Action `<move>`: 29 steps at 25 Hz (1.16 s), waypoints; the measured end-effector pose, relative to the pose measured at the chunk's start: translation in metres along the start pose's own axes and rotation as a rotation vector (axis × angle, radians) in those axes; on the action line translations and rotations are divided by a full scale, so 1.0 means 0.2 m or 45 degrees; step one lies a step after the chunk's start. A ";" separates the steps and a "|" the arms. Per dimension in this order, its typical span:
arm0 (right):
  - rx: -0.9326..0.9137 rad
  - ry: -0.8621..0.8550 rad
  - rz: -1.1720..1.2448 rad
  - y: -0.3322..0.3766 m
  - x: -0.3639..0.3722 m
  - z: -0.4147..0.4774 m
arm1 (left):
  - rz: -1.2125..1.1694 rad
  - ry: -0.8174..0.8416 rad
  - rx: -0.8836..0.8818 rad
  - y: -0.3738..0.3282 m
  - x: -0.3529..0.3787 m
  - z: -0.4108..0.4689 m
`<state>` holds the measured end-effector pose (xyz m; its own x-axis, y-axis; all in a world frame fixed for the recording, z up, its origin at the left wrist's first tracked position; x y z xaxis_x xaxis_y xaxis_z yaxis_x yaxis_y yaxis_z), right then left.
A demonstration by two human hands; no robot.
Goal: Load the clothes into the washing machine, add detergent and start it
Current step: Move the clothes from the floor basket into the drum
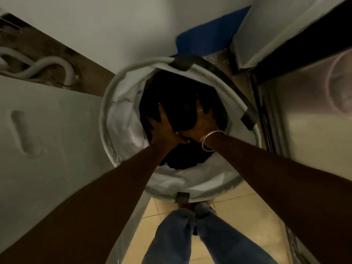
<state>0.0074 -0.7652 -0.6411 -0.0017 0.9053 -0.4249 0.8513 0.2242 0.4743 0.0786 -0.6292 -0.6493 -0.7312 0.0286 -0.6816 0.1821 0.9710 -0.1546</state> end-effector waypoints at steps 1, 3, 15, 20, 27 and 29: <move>-0.023 -0.005 -0.019 -0.04 0.03 0.05 | 0.069 -0.009 0.015 0.03 0.06 0.07; -0.175 -0.186 -0.100 -0.07 0.03 0.08 | 0.094 0.039 -0.011 0.08 0.12 0.14; -0.517 -0.357 0.216 0.47 -0.20 -0.57 | -0.805 -0.200 -0.069 0.19 -0.45 -0.52; -0.539 -0.369 0.281 0.75 -0.40 -1.10 | -1.722 0.232 -0.242 0.11 -0.74 -1.00; -0.805 -0.374 -0.076 1.04 -0.45 -1.79 | -1.814 0.396 -0.196 -0.05 -1.11 -1.46; -0.838 -0.375 -0.051 1.09 -0.46 -1.93 | -1.785 0.286 -0.222 -0.06 -1.18 -1.52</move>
<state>-0.0086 -0.6596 -0.2018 0.1945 0.7777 -0.5978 0.3606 0.5101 0.7809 0.0487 -0.5763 -0.2683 -0.3260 -0.9414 0.0866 -0.8346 0.2435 -0.4940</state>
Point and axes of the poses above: each hand's wrist, its own z-axis towards the middle knuckle, its own x-axis out of the palm, y = z × x, the point moved 6 cm from there along z, towards the middle knuckle, and after that the axes turned 11 degrees about z, right-handed, at the moved point
